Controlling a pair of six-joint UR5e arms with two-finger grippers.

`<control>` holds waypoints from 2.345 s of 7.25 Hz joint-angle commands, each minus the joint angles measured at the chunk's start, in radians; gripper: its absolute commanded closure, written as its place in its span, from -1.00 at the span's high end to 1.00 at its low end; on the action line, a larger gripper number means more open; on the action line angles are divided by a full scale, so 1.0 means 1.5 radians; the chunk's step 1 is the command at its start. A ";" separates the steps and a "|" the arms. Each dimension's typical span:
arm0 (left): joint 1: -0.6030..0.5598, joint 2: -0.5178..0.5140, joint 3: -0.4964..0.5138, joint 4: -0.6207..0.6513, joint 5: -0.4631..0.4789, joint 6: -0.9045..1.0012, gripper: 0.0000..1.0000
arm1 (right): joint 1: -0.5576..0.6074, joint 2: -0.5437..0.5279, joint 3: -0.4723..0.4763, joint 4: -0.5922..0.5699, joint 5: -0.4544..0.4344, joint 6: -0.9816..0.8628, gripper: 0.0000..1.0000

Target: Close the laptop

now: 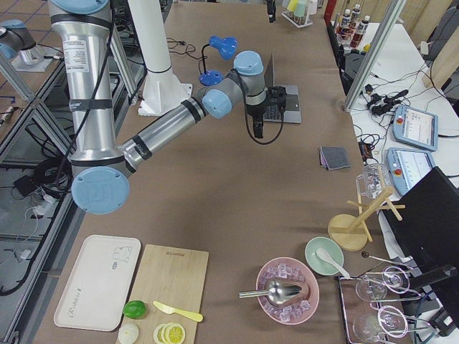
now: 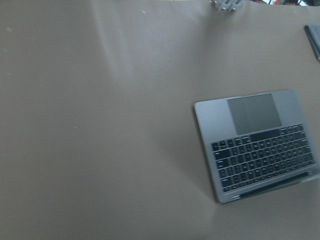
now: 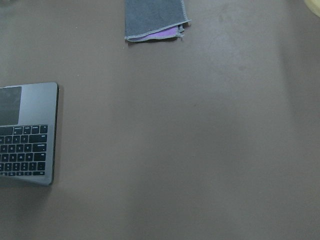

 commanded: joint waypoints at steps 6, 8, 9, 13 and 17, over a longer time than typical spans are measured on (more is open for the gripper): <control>0.170 -0.181 -0.035 0.320 0.209 -0.041 0.83 | -0.227 0.225 -0.009 -0.244 -0.210 0.184 0.88; 0.200 -0.181 -0.029 0.315 0.209 -0.038 0.51 | -0.249 0.246 -0.013 -0.238 -0.209 0.210 0.49; 0.209 -0.182 -0.028 0.315 0.208 -0.038 0.25 | -0.258 0.265 -0.026 -0.238 -0.209 0.215 0.12; 0.219 -0.191 -0.016 0.314 0.208 -0.035 -1.00 | -0.263 0.298 -0.076 -0.216 -0.209 0.225 -1.00; 0.219 -0.215 0.044 0.280 0.223 -0.028 -1.00 | -0.244 0.332 -0.162 -0.145 -0.210 0.226 -1.00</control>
